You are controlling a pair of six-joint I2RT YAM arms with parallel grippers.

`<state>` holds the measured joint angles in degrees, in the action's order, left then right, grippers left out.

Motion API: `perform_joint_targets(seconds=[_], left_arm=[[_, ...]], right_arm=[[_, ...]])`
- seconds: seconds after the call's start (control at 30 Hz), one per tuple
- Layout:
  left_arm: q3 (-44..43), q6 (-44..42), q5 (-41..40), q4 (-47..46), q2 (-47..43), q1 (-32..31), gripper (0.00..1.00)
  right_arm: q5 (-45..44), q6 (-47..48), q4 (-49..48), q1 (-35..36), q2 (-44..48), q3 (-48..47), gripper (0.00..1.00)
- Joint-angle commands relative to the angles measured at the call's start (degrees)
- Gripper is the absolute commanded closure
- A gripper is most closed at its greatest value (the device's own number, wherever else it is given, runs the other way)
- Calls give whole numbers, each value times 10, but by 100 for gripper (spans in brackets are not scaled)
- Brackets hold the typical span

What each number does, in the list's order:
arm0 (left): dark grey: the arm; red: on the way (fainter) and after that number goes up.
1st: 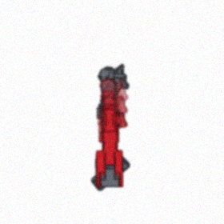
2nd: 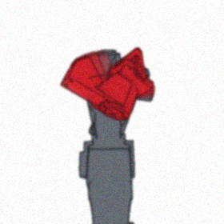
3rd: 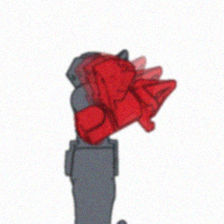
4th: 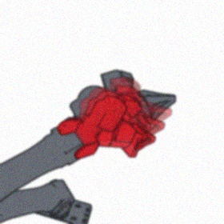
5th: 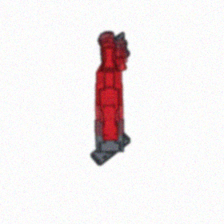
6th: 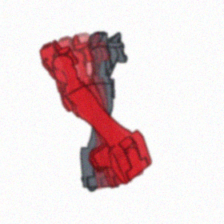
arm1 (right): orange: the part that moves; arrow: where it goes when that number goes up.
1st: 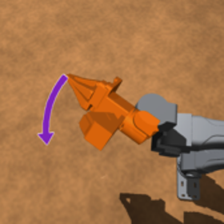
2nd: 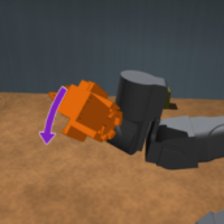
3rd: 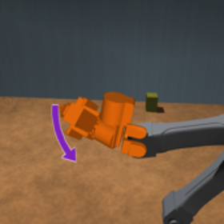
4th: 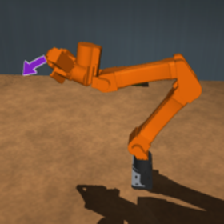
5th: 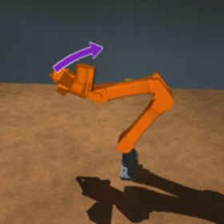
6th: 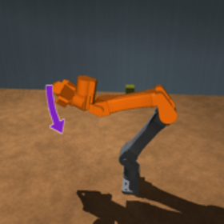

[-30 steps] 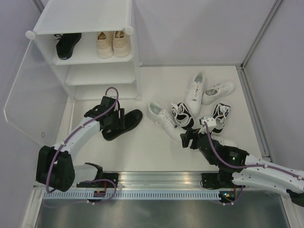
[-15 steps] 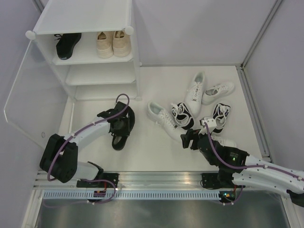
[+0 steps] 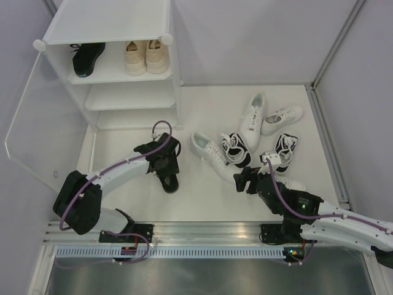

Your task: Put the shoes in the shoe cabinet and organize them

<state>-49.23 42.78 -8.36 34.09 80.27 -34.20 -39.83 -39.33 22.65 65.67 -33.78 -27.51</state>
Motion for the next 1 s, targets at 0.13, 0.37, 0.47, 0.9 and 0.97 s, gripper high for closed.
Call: perform_joint_targets(seconds=[0.13, 0.37, 0.47, 0.9, 0.97], left_arm=[[12, 127, -66, 41, -33, -90, 49], [2, 162, -100, 63, -9, -123, 58], [6, 171, -119, 63, 8, -123, 63], [-13, 143, -184, 112, -34, -123, 98], [-35, 120, -215, 155, -56, -123, 98]], right_arm=[[2, -11, -18, 2, -8, 5, 20], [6, -14, -19, 1, -9, 3, 20], [5, -15, -18, 2, -3, 9, 20], [9, -20, -16, 2, -12, 10, 20], [9, -21, -18, 2, -13, 9, 20]])
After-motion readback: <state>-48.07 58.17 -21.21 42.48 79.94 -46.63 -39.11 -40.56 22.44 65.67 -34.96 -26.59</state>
